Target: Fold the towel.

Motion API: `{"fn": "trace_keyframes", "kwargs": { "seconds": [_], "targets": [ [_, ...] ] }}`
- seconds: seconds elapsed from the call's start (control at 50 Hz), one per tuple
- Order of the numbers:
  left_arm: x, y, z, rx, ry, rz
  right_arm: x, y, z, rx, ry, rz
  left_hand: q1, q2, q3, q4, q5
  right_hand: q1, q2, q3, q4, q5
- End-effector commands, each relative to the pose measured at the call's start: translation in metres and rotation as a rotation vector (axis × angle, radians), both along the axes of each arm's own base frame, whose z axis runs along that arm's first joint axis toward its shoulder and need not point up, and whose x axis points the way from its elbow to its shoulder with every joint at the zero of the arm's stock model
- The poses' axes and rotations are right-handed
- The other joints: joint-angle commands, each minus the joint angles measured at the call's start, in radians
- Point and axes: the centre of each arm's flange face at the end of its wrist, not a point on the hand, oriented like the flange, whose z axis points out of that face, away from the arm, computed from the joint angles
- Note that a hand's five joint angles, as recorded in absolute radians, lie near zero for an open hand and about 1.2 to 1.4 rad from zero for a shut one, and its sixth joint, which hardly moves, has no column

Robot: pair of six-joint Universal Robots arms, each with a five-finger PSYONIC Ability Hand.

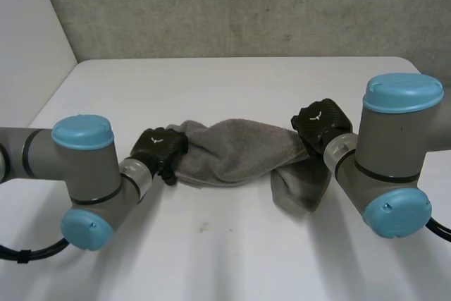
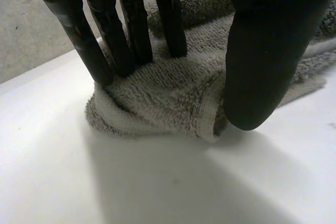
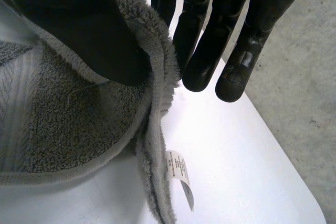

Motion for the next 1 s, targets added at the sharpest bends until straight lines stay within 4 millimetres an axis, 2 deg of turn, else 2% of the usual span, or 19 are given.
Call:
{"fn": "trace_keyframes", "kwargs": {
  "seconds": [0.02,0.12,0.28,0.32,0.34,0.38,0.4,0.44,0.46,0.5,0.54,0.68,0.78,0.8,0.84,0.88,0.9,0.94,1.0],
  "targets": [
    [-0.008,-0.013,-0.002,-0.024,0.012,-0.009,0.001,-0.001,-0.003,0.004,0.004,0.001,0.461,0.462,0.464,0.461,0.462,0.457,0.220,0.208,0.203,0.241],
    [-0.010,-0.020,0.002,-0.057,0.031,-0.007,0.002,-0.004,-0.003,-0.003,0.001,0.001,0.824,0.825,0.827,0.824,0.825,0.457,0.220,0.208,0.203,0.241],
    [-0.015,-0.051,0.037,-0.274,0.106,0.009,0.014,-0.027,0.019,-0.145,-0.032,0.009,0.826,0.827,0.828,0.826,0.827,0.457,0.220,0.208,0.203,0.241],
    [-0.016,-0.072,0.072,-0.464,0.150,0.021,0.024,-0.047,0.049,-0.331,-0.125,0.003,0.826,0.827,0.828,0.826,0.827,0.457,0.220,0.208,0.203,0.241],
    [-0.016,-0.072,0.072,-0.465,0.150,0.021,0.024,-0.047,0.049,-0.332,-0.126,0.003,0.826,0.827,0.828,0.826,0.827,0.457,0.220,0.208,0.203,0.241],
    [-0.003,-0.093,0.123,-0.692,0.198,0.066,0.033,-0.062,0.090,-0.577,-0.273,-0.003,0.826,0.827,0.828,0.826,0.827,0.457,0.220,0.208,0.203,0.241],
    [-0.003,-0.094,0.123,-0.693,0.199,0.066,0.033,-0.062,0.091,-0.579,-0.274,-0.003,0.826,0.827,0.828,0.826,0.827,0.457,0.220,0.208,0.203,0.241],
    [0.005,-0.096,0.181,-0.935,0.294,0.090,0.033,-0.063,0.138,-0.840,-0.413,-0.008,0.826,0.827,0.828,0.826,0.827,0.457,0.220,0.208,0.203,0.241],
    [0.005,-0.096,0.181,-0.936,0.294,0.090,0.033,-0.063,0.138,-0.841,-0.414,-0.008,0.826,0.827,0.828,0.826,0.827,0.457,0.220,0.208,0.203,0.241],
    [0.015,-0.089,0.229,-1.143,0.409,0.107,0.031,-0.055,0.160,-0.961,-0.491,-0.005,0.826,0.827,0.828,0.826,0.827,0.457,0.220,0.208,0.203,0.241],
    [0.017,-0.085,0.236,-1.169,0.453,0.089,0.031,-0.054,0.157,-0.937,-0.480,-0.002,0.826,0.827,0.828,0.826,0.827,0.457,0.220,0.208,0.203,0.241],
    [0.016,-0.070,0.206,-0.973,0.406,0.019,0.034,-0.041,0.108,-0.635,-0.320,0.063,0.826,0.827,0.828,0.826,0.827,0.457,0.220,0.208,0.203,0.241],
    [0.019,-0.048,0.128,-0.651,0.278,-0.033,0.024,-0.020,0.055,-0.315,-0.173,0.100,0.826,0.827,0.828,0.826,0.827,0.457,0.220,0.208,0.203,0.241],
    [0.019,-0.048,0.128,-0.650,0.278,-0.033,0.024,-0.020,0.055,-0.314,-0.173,0.100,0.826,0.827,0.828,0.826,0.827,0.457,0.220,0.208,0.203,0.241],
    [0.023,-0.043,0.110,-0.583,0.247,-0.031,0.018,-0.013,0.029,-0.192,-0.114,0.100,0.826,0.827,0.828,0.826,0.827,0.457,0.220,0.208,0.203,0.241],
    [0.032,-0.033,0.068,-0.444,0.168,-0.019,0.017,-0.009,0.012,-0.131,-0.087,0.104,0.826,0.827,0.828,0.826,0.827,0.457,0.220,0.208,0.203,0.241],
    [0.032,-0.032,0.068,-0.443,0.167,-0.019,0.017,-0.009,0.012,-0.131,-0.087,0.104,0.826,0.827,0.828,0.826,0.827,0.457,0.220,0.208,0.203,0.241],
    [0.036,-0.020,0.028,-0.325,0.059,-0.030,0.012,-0.004,-0.013,-0.027,-0.038,0.098,0.826,0.827,0.828,0.826,0.827,0.457,0.220,0.208,0.203,0.241],
    [0.036,-0.009,0.008,-0.271,-0.047,-0.061,0.008,0.001,-0.029,0.055,-0.005,0.091,0.826,0.827,0.828,0.826,0.827,0.457,0.220,0.208,0.203,0.241]
  ]
}}
